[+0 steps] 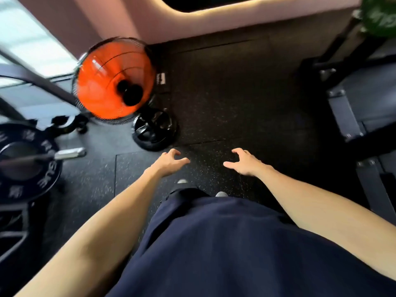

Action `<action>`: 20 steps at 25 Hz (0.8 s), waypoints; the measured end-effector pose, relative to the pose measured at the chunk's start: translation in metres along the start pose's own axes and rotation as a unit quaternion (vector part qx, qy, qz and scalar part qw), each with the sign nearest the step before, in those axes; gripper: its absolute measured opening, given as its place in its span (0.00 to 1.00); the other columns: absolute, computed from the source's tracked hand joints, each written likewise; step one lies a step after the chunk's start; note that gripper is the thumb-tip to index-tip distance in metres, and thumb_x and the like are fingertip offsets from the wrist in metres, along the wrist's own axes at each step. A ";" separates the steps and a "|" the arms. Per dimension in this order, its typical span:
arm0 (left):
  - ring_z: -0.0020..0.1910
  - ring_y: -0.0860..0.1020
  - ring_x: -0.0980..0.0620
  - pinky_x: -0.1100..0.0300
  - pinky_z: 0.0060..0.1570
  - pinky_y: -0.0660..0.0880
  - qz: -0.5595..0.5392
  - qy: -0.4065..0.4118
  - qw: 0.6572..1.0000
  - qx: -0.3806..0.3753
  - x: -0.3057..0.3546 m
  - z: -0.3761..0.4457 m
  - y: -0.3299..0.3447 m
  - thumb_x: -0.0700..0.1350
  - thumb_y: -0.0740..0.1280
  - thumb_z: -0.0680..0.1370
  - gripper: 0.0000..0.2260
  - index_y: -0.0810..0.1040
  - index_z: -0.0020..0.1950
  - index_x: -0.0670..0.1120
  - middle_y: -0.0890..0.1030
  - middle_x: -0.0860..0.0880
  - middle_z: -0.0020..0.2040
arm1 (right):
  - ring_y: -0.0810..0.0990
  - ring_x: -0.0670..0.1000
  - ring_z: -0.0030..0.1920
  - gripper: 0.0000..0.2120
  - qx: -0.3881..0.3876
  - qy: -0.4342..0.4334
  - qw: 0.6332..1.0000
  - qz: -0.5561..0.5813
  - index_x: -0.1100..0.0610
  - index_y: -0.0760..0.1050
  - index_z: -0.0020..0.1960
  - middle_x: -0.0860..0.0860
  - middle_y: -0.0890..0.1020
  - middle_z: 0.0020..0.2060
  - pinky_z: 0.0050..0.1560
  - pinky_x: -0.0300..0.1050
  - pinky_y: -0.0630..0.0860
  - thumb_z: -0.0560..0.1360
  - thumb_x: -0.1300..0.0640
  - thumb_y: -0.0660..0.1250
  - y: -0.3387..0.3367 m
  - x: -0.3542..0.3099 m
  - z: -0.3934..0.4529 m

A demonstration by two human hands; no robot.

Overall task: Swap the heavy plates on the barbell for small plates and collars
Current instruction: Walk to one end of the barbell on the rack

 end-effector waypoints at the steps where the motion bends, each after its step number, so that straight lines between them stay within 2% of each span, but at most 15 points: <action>1: 0.50 0.77 0.47 0.54 0.51 0.73 0.027 0.022 0.999 -0.018 0.018 0.016 -0.008 0.67 0.66 0.67 0.34 0.70 0.68 0.51 0.75 0.44 0.61 | 0.65 0.58 0.72 0.36 0.012 0.019 0.999 0.030 0.47 0.57 0.75 0.52 0.63 0.74 0.70 0.60 0.62 0.73 0.36 0.65 -0.006 0.006 0.002; 3: 0.48 0.78 0.49 0.55 0.48 0.75 0.062 0.064 0.995 -0.043 0.051 0.045 -0.018 0.69 0.66 0.64 0.37 0.70 0.67 0.50 0.76 0.45 0.59 | 0.65 0.58 0.72 0.36 0.033 0.054 0.995 0.077 0.47 0.57 0.75 0.53 0.63 0.74 0.70 0.61 0.62 0.73 0.36 0.65 -0.014 0.016 0.004; 5: 0.47 0.79 0.51 0.57 0.48 0.76 0.115 0.105 0.985 -0.074 0.085 0.076 -0.024 0.66 0.68 0.69 0.33 0.70 0.68 0.49 0.76 0.46 0.59 | 0.65 0.58 0.71 0.36 0.069 0.102 0.985 0.123 0.47 0.58 0.75 0.53 0.64 0.73 0.70 0.61 0.63 0.73 0.36 0.65 -0.021 0.024 0.007; 7: 0.53 0.78 0.48 0.56 0.54 0.75 0.176 0.152 0.966 -0.114 0.119 0.103 -0.026 0.65 0.68 0.70 0.33 0.69 0.70 0.50 0.74 0.45 0.63 | 0.66 0.58 0.71 0.36 0.096 0.153 0.968 0.173 0.47 0.58 0.75 0.53 0.64 0.73 0.69 0.61 0.64 0.72 0.35 0.65 -0.022 0.032 0.007; 9: 0.57 0.77 0.46 0.52 0.60 0.74 0.244 0.211 0.934 -0.153 0.158 0.125 -0.028 0.69 0.66 0.67 0.36 0.68 0.70 0.52 0.72 0.45 0.65 | 0.68 0.58 0.70 0.37 0.123 0.197 0.942 0.241 0.48 0.58 0.75 0.53 0.64 0.73 0.69 0.60 0.64 0.72 0.35 0.65 -0.023 0.035 0.002; 12: 0.61 0.75 0.45 0.45 0.63 0.71 0.332 0.278 0.878 -0.206 0.211 0.139 -0.021 0.71 0.64 0.64 0.39 0.66 0.71 0.54 0.70 0.45 0.68 | 0.69 0.59 0.69 0.37 0.170 0.244 0.893 0.337 0.48 0.57 0.76 0.54 0.62 0.74 0.69 0.60 0.64 0.73 0.36 0.64 -0.016 0.037 -0.016; 17: 0.58 0.77 0.44 0.43 0.62 0.72 0.437 0.352 0.786 -0.260 0.268 0.147 0.008 0.73 0.62 0.62 0.40 0.66 0.69 0.56 0.69 0.45 0.69 | 0.67 0.58 0.71 0.37 0.238 0.329 0.809 0.424 0.49 0.58 0.75 0.53 0.64 0.74 0.71 0.60 0.62 0.72 0.36 0.65 0.011 0.027 -0.046; 20: 0.61 0.74 0.44 0.43 0.63 0.71 0.479 0.380 0.740 -0.278 0.286 0.134 0.030 0.72 0.62 0.63 0.39 0.66 0.70 0.55 0.67 0.45 0.70 | 0.67 0.57 0.71 0.38 0.259 0.380 0.761 0.458 0.49 0.57 0.76 0.53 0.64 0.74 0.70 0.59 0.63 0.72 0.36 0.65 0.034 0.020 -0.067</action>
Point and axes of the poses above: each hand's wrist, its own z-axis towards the middle knuckle, its own y-axis out of the palm, x = y × z, the point moved 2 cm from there along z, towards the middle knuckle
